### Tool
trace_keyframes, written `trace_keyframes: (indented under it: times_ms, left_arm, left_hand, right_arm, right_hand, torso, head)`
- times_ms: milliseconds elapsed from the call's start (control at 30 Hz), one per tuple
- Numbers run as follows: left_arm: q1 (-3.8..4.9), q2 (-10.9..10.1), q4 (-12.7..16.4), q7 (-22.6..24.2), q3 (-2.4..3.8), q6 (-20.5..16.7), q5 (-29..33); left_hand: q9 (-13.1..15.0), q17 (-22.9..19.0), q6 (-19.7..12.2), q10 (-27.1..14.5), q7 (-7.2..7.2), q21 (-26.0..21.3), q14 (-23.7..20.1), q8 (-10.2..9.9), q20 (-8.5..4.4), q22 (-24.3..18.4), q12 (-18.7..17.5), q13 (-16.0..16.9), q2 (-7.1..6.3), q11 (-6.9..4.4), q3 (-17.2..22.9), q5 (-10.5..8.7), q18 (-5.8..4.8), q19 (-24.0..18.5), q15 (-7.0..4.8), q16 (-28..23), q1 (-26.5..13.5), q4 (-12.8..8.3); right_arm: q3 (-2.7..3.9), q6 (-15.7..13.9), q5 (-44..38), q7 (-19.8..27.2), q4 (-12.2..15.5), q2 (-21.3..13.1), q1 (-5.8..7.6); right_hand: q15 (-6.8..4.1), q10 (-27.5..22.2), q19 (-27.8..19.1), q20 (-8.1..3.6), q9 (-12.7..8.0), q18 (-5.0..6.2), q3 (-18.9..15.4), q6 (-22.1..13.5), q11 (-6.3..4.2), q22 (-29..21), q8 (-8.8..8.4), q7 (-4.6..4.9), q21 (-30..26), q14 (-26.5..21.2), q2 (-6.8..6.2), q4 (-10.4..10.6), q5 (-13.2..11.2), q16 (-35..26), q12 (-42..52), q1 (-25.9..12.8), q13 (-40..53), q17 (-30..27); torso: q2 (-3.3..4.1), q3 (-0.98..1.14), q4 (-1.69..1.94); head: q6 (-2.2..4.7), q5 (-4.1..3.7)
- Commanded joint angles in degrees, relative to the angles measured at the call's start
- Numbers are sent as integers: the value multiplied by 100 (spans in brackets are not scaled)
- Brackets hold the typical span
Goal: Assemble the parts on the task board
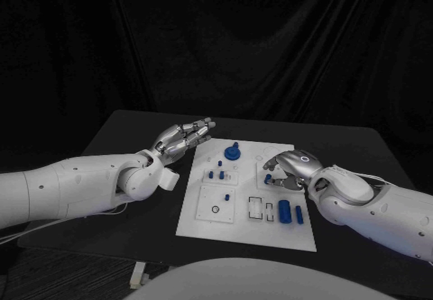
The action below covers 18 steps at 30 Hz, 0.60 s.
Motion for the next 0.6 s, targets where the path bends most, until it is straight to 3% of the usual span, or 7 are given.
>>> trace_keyframes:
  times_ms: [33, 167, 200, 400, 600]
  left_arm:
    - [-10, 12, 4, 143, 6, 54, 31]
    - [-11, 11, 4, 140, 6, 58, 31]
    - [-11, 10, 5, 140, 6, 59, 31]
    - [-11, 4, 7, 131, 6, 65, 31]
    - [-13, 7, 3, 124, 6, 80, 31]
  left_hand:
    - [8, 6, 30, 15, -7, 9, 3, 23, -2, 13, 39, 8, 29, 38, 1, 30, -27, 55, 19, 18, 31, 6]
    - [8, 6, 30, 15, -7, 9, 3, 23, -2, 13, 39, 8, 29, 38, 1, 30, -27, 55, 19, 18, 31, 6]
    - [8, 7, 31, 15, -6, 9, 3, 24, -2, 14, 41, 8, 30, 39, 2, 32, -28, 56, 19, 20, 34, 4]
    - [9, 7, 36, 15, -4, 13, 4, 25, -1, 32, 42, 8, 30, 41, 5, 37, -28, 62, 20, 23, 42, 0]
    - [9, 8, 39, 14, -2, 21, 5, 27, 1, 66, 39, 8, 30, 43, 7, 41, -28, 76, 24, 28, 52, -3]
  right_arm:
    - [3, 166, 122, 94, -81, 67, -32]
    - [3, 265, 168, 131, -166, 146, -68]
    - [3, 278, 173, 141, -182, 159, -75]
    - [3, 331, 191, 178, -232, 200, -100]
    - [3, 332, 196, 196, -236, 207, -106]
  right_hand:
    - [26, 53, -28, 22, 11, -62, 28, 46, 5, 392, 38, 23, -33, -47, -1, -26, 157, -13, 27, 62, -25, -14]
    - [46, 130, -62, 46, 20, -53, 136, 114, 19, 384, 46, 36, -98, -90, -20, -44, 471, -47, -19, 139, -83, -67]
    - [58, 168, -95, 54, 30, -46, 212, 152, 26, 375, 53, 42, -153, -123, -42, -58, 695, -74, -53, 186, -118, -103]
    - [58, 330, -170, 54, 72, -31, 533, 244, 26, 370, 51, 47, -188, -195, -180, -86, 1311, -112, -183, 242, -250, -168]
    - [64, 526, -193, 50, 124, -33, 705, 369, 15, 374, 96, 54, -132, -203, -234, -133, 1451, -102, -176, 243, -275, -167]
  torso:
    - [-2, -2, -4]
    - [-4, -1, -3]
    - [-4, -1, -3]
    - [-2, -1, -2]
    - [-2, -1, -2]
  head:
    - [-1, -3]
    - [-1, 3]
    - [-1, 6]
    - [-1, 4]
    - [-1, 0]
